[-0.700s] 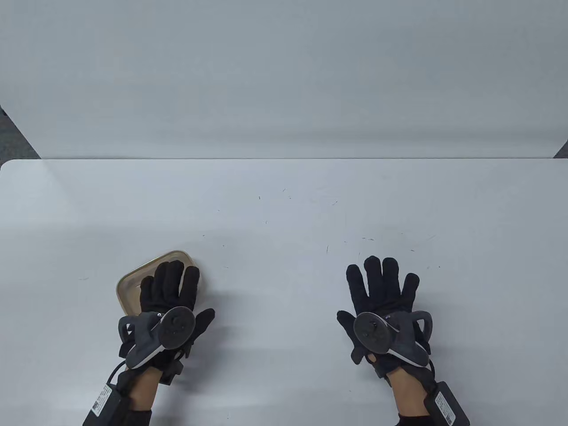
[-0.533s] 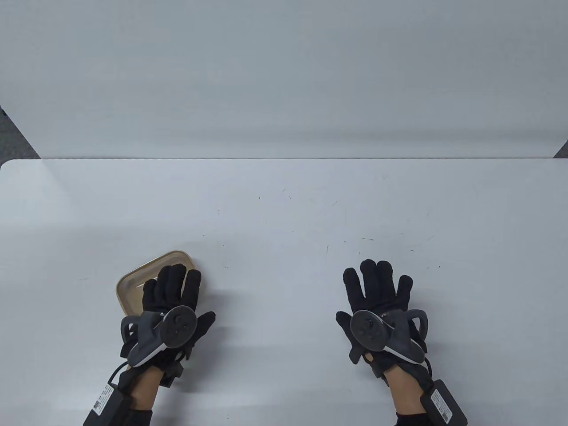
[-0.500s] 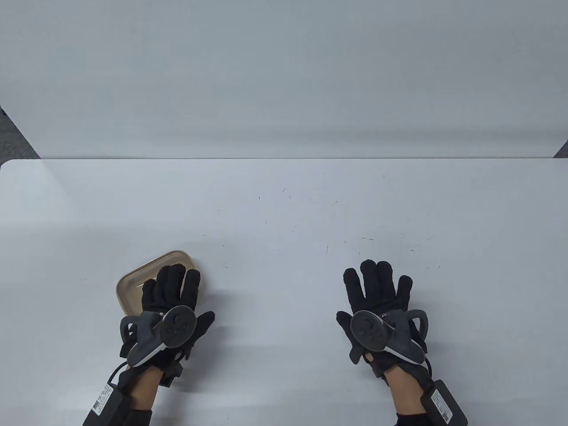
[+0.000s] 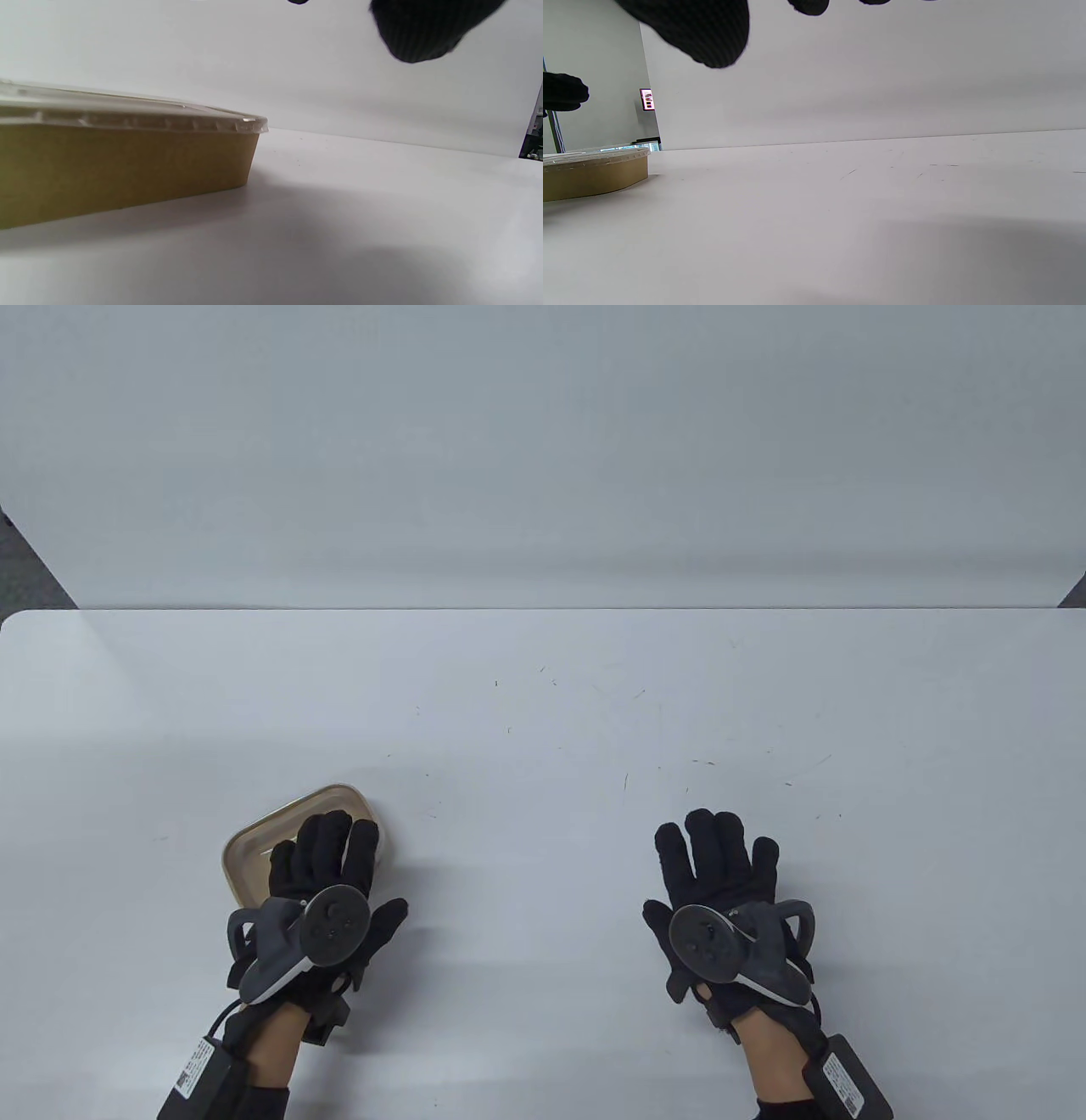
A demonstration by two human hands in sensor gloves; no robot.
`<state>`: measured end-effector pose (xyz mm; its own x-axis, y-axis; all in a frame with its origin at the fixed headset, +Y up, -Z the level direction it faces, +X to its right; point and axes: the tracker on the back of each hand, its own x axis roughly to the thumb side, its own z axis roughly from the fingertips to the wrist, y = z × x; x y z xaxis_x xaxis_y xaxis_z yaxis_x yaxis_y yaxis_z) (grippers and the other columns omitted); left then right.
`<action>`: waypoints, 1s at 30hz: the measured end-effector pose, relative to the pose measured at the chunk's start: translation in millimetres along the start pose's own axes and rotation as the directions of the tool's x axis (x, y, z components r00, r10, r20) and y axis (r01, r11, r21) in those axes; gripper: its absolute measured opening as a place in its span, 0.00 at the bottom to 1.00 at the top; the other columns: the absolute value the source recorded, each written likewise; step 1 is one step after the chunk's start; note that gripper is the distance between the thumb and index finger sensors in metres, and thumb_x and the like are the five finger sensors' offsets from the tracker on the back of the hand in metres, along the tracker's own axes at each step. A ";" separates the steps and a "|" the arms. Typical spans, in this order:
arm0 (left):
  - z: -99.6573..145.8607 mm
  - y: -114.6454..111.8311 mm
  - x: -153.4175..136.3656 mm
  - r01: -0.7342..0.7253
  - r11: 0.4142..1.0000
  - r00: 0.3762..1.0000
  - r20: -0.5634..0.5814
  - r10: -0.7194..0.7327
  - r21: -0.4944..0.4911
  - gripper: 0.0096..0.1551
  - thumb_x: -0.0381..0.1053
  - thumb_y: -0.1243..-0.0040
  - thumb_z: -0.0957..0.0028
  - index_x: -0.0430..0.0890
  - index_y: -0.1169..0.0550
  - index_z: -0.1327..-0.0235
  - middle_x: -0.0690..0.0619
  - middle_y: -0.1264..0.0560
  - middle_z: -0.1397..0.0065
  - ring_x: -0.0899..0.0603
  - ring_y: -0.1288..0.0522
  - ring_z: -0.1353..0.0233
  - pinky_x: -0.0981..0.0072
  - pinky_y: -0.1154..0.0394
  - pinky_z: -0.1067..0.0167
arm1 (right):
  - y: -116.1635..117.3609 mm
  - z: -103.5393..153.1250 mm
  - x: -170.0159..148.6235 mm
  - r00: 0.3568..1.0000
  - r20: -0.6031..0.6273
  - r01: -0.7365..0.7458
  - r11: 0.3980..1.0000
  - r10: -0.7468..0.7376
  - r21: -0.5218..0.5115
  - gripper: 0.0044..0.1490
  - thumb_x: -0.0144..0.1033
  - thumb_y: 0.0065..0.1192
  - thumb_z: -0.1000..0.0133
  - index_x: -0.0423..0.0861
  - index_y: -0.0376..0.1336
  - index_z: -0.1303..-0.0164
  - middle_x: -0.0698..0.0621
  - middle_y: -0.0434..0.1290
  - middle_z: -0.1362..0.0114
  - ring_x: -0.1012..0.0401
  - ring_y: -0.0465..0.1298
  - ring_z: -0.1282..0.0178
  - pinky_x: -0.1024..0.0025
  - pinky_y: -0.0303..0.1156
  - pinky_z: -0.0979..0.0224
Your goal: Remove lid from takeout box
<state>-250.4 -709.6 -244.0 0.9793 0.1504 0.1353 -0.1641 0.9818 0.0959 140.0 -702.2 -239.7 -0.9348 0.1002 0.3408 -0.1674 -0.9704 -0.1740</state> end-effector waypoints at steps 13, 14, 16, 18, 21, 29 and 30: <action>25.2 32.5 -121.1 -0.327 0.839 0.663 -0.528 0.531 0.435 0.43 0.57 0.39 0.49 0.40 0.37 0.23 0.31 0.35 0.25 0.31 0.25 0.36 0.38 0.27 0.42 | -2.5 0.3 -1.4 1.000 -0.023 0.019 1.000 -0.019 -0.023 0.52 0.51 0.58 0.45 0.40 0.42 0.18 0.33 0.42 0.15 0.30 0.48 0.20 0.19 0.50 0.28; 23.4 22.2 -127.8 -0.332 0.860 0.630 -0.586 0.509 0.389 0.44 0.57 0.38 0.49 0.39 0.36 0.24 0.30 0.33 0.27 0.33 0.23 0.40 0.41 0.24 0.47 | -2.5 0.4 -1.4 0.999 -0.023 0.022 1.000 -0.023 -0.021 0.52 0.51 0.57 0.45 0.40 0.42 0.18 0.33 0.42 0.15 0.30 0.48 0.21 0.19 0.50 0.28; 21.3 9.6 -135.1 -0.361 0.872 0.576 -0.656 0.487 0.330 0.44 0.56 0.36 0.50 0.38 0.35 0.24 0.31 0.30 0.30 0.35 0.20 0.46 0.44 0.22 0.53 | -1.9 0.4 -1.8 0.999 -0.024 0.040 0.999 -0.040 -0.005 0.52 0.50 0.57 0.45 0.40 0.42 0.18 0.33 0.43 0.15 0.30 0.49 0.21 0.20 0.50 0.29; 19.8 0.0 -140.0 -0.405 0.880 0.543 -0.709 0.450 0.248 0.45 0.56 0.35 0.51 0.38 0.35 0.24 0.32 0.27 0.33 0.36 0.19 0.49 0.46 0.21 0.55 | -1.2 0.5 -2.3 0.998 -0.026 0.062 0.998 -0.061 0.008 0.51 0.50 0.57 0.45 0.40 0.43 0.18 0.32 0.43 0.16 0.30 0.49 0.21 0.20 0.51 0.29; 18.5 -11.3 -144.9 -0.428 0.886 0.519 -0.755 0.401 0.177 0.44 0.55 0.34 0.51 0.37 0.34 0.24 0.33 0.25 0.35 0.37 0.18 0.52 0.47 0.20 0.58 | -1.2 0.3 -2.8 0.998 -0.031 0.063 0.998 -0.062 0.012 0.51 0.50 0.57 0.45 0.39 0.43 0.18 0.32 0.44 0.16 0.30 0.50 0.21 0.20 0.51 0.29; 17.0 -26.3 -151.7 -0.520 0.831 0.479 -0.739 0.474 0.196 0.36 0.51 0.31 0.52 0.35 0.24 0.33 0.38 0.14 0.51 0.42 0.13 0.65 0.49 0.17 0.68 | 0.7 -0.7 -4.7 0.995 -0.037 0.094 0.995 -0.092 0.039 0.52 0.50 0.57 0.44 0.39 0.42 0.18 0.32 0.45 0.16 0.30 0.51 0.22 0.21 0.53 0.29; 17.4 -25.6 -152.9 -0.524 0.825 0.472 -0.735 0.487 0.209 0.35 0.51 0.30 0.52 0.35 0.23 0.35 0.38 0.14 0.52 0.43 0.12 0.66 0.49 0.16 0.69 | 0.5 -0.8 -4.8 0.995 -0.039 0.092 0.995 -0.091 0.041 0.52 0.50 0.57 0.44 0.39 0.42 0.18 0.32 0.45 0.16 0.30 0.52 0.22 0.21 0.53 0.29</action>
<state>-398.0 -759.7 -249.9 0.4699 0.6340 -0.6141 -0.6737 0.7072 0.2146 144.2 -703.0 -242.1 -0.9272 0.1964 0.3190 -0.2402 -0.9651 -0.1040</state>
